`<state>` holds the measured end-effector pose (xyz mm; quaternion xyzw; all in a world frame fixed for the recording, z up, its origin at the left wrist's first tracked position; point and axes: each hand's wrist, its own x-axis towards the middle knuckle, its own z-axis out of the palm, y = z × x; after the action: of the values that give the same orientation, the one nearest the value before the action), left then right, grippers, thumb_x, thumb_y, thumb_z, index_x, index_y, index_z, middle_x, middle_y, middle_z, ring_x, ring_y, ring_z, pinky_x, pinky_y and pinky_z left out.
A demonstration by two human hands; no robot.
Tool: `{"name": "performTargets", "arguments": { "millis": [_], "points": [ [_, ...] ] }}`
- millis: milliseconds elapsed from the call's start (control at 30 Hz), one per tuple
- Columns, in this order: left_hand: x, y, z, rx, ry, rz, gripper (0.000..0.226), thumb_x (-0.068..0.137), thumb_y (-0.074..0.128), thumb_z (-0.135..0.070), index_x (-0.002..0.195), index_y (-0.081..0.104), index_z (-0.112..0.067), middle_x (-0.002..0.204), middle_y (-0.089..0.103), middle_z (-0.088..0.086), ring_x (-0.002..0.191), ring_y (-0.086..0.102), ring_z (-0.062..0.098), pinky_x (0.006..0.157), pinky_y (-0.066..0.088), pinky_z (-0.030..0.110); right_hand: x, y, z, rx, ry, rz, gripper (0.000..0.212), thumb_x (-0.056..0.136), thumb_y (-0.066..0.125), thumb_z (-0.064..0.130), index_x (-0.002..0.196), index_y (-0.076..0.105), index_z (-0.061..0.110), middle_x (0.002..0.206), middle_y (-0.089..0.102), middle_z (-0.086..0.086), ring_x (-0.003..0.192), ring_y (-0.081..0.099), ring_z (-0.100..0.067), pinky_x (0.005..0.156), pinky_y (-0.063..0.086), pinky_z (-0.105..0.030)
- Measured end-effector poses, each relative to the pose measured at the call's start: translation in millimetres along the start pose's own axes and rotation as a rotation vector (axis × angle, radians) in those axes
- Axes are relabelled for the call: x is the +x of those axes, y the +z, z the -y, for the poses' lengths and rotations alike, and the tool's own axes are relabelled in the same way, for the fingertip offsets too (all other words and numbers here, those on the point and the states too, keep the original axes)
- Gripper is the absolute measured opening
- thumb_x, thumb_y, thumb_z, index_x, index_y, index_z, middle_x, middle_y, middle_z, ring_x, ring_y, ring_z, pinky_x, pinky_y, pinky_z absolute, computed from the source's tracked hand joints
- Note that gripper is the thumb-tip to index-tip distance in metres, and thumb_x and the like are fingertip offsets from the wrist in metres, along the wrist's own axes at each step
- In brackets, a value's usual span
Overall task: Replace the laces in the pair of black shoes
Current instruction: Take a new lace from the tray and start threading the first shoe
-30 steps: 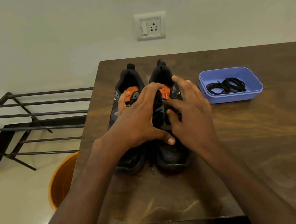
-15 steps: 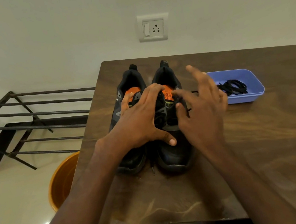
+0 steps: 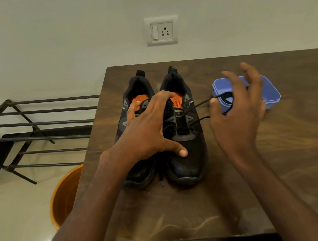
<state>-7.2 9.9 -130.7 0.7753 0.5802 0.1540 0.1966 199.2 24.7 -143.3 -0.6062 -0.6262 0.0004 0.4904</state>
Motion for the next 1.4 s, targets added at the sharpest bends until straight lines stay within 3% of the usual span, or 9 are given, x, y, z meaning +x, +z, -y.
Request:
{"name": "performTargets", "arguments": {
  "millis": [200,367,433,567,733,867,1000,1167,1400],
  "points": [
    [-2.2,-0.9,-2.6,0.008,0.005,-0.005,0.133,0.055,0.089,-0.069,0.157,0.009,-0.04,0.166,0.023,-0.014,0.152,0.031,0.02,0.126,-0.006,0.06,-22.2,21.6,16.0,-0.153,-0.181,0.487,0.016,0.091,0.071,0.028,0.106,0.076,0.034,0.164,0.032,0.013,0.156,0.018,-0.015,0.121,0.008,-0.062],
    [-2.9,-3.7,-5.1,-0.012,-0.016,0.01,0.131,0.057,0.09,-0.067,0.157,0.009,-0.041,0.166,0.024,-0.014,0.152,0.029,0.022,0.127,-0.008,0.059,-6.8,8.1,2.3,0.138,0.135,-0.096,0.009,0.09,0.07,0.017,0.092,0.075,0.024,0.118,0.057,0.008,0.101,0.055,0.003,0.098,0.05,-0.051],
    [-3.2,-4.6,-4.8,-0.019,-0.016,0.015,0.131,0.057,0.09,-0.066,0.157,0.009,-0.041,0.166,0.023,-0.014,0.152,0.029,0.022,0.127,-0.007,0.059,1.9,-1.1,-6.4,0.129,0.202,-0.18,0.011,0.09,0.067,0.022,0.099,0.074,0.022,0.123,0.056,0.002,0.109,0.058,-0.009,0.095,0.051,-0.054],
    [-1.8,-3.3,-4.6,-0.01,-0.013,0.012,0.132,0.055,0.09,-0.068,0.157,0.009,-0.04,0.166,0.024,-0.014,0.152,0.03,0.021,0.127,-0.007,0.059,-3.9,0.2,1.9,-0.116,-0.072,0.117,0.042,0.085,0.072,0.019,0.126,0.067,0.027,0.159,0.039,-0.001,0.143,0.041,-0.025,0.105,0.038,-0.065],
    [-3.5,-2.4,-3.1,-0.011,0.002,0.002,0.13,0.056,0.089,-0.068,0.157,0.011,-0.039,0.164,0.026,-0.015,0.15,0.032,0.019,0.127,-0.004,0.06,-22.3,20.1,20.2,-0.165,-0.165,0.508,0.019,0.092,0.071,0.028,0.109,0.076,0.035,0.164,0.031,0.013,0.156,0.019,-0.017,0.12,0.011,-0.065],
    [-2.7,-2.5,-3.1,-0.006,0.003,0.012,0.13,0.055,0.089,-0.07,0.157,0.012,-0.04,0.166,0.021,-0.017,0.15,0.033,0.021,0.126,-0.004,0.062,-16.7,13.3,11.0,-0.07,0.063,0.131,0.014,0.085,0.075,0.018,0.09,0.074,0.031,0.129,0.057,0.013,0.122,0.054,-0.012,0.111,0.035,-0.061],
    [-1.5,-2.7,-0.3,0.002,-0.007,0.02,0.133,0.054,0.087,-0.073,0.157,0.01,-0.041,0.169,0.015,-0.015,0.153,0.029,0.022,0.126,-0.004,0.062,1.8,-4.5,-8.9,0.076,0.368,-0.146,0.009,0.088,0.066,0.026,0.094,0.071,0.028,0.113,0.052,0.008,0.099,0.059,-0.015,0.096,0.05,-0.059],
    [0.9,0.2,1.0,0.017,-0.002,0.019,0.133,0.053,0.087,-0.074,0.157,0.01,-0.041,0.169,0.014,-0.016,0.153,0.03,0.021,0.126,-0.003,0.062,-9.0,3.1,3.6,-0.146,0.045,0.231,0.054,0.08,0.073,0.018,0.131,0.062,0.028,0.154,0.041,-0.001,0.141,0.042,-0.026,0.106,0.039,-0.064],
    [-0.2,1.9,3.1,0.02,0.022,0.009,0.131,0.055,0.085,-0.075,0.158,0.011,-0.042,0.17,0.009,-0.017,0.153,0.031,0.02,0.125,-0.003,0.063,-23.1,17.7,21.0,-0.205,-0.106,0.501,0.022,0.09,0.072,0.031,0.112,0.072,0.035,0.165,0.029,0.013,0.155,0.019,-0.014,0.117,0.008,-0.072]
  ]
}}
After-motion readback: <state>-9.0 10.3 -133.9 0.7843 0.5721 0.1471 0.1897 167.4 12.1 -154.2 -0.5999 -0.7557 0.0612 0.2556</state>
